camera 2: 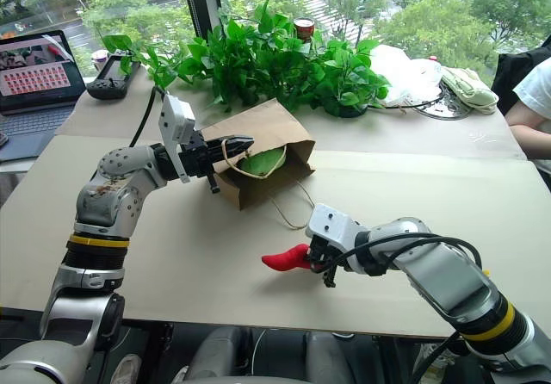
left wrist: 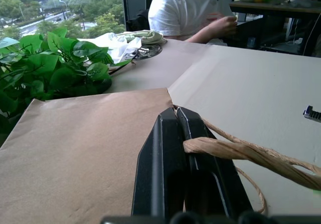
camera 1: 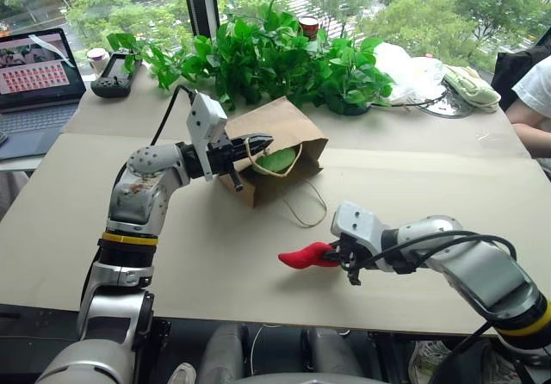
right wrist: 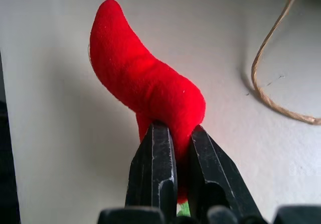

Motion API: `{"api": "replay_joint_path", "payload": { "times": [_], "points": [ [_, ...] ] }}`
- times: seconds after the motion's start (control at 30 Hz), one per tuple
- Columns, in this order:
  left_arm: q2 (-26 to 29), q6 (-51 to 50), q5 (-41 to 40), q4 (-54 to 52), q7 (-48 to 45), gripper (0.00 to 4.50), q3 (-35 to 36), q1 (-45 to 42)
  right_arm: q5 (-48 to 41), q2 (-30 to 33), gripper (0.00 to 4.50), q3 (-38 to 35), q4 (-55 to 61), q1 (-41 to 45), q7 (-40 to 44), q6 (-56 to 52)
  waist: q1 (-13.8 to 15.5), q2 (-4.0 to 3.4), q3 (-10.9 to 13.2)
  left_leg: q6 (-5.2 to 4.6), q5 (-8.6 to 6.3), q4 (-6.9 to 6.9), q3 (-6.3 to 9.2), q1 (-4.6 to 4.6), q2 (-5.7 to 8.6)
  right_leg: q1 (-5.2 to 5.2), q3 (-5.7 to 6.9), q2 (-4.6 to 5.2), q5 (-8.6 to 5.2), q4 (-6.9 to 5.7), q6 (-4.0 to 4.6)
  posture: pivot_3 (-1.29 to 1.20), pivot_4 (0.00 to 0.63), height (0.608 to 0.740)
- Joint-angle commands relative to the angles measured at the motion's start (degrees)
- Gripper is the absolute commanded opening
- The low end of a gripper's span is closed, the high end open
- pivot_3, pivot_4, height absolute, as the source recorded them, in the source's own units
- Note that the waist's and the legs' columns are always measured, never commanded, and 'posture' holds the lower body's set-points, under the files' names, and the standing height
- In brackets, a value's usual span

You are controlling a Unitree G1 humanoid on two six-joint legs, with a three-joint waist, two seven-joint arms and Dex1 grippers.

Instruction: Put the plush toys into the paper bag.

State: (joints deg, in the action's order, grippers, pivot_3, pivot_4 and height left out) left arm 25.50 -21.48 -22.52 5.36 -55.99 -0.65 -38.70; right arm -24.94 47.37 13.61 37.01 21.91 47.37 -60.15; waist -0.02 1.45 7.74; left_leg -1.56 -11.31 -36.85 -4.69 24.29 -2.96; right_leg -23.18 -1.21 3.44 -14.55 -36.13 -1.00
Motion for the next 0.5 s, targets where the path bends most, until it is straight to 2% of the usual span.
{"api": "replay_joint_path", "payload": {
  "times": [0.03, 0.13, 0.5],
  "points": [
    [0.4, 1.0, -0.5, -1.2, -0.4, 0.00, 0.5, -1.3, -1.5, -2.5, 0.04, -7.0, -0.7, 4.6, -4.1, -2.8, 0.0, 0.00, 0.0, 0.00, 0.00, 0.00, -0.01, 0.00, 0.00, 0.00, 0.00, 0.00, 0.00, -0.01, 0.00, 0.00, 0.150, 0.740],
    [0.3, 1.0, -0.5, -1.2, -0.4, 0.00, 0.4, -1.4, 2.8, -6.2, 0.04, -6.3, -5.4, 10.2, -11.2, -4.6, -0.1, 0.00, 0.0, 0.00, 0.00, 0.00, -0.02, -0.02, 0.00, 0.00, -0.01, 0.00, 0.00, -0.03, 0.00, 0.00, 0.150, 0.740],
    [0.3, 0.7, -0.4, -1.4, -0.9, 0.00, 0.2, -1.5, 16.8, -19.7, 0.04, 8.7, -17.3, 19.7, -26.0, -2.5, -0.2, -0.01, 0.0, 0.00, 0.00, 0.03, -0.22, 0.10, 0.01, -0.10, 0.01, 0.00, 0.00, -0.03, 0.01, 0.00, 0.150, 0.740]
  ]
}}
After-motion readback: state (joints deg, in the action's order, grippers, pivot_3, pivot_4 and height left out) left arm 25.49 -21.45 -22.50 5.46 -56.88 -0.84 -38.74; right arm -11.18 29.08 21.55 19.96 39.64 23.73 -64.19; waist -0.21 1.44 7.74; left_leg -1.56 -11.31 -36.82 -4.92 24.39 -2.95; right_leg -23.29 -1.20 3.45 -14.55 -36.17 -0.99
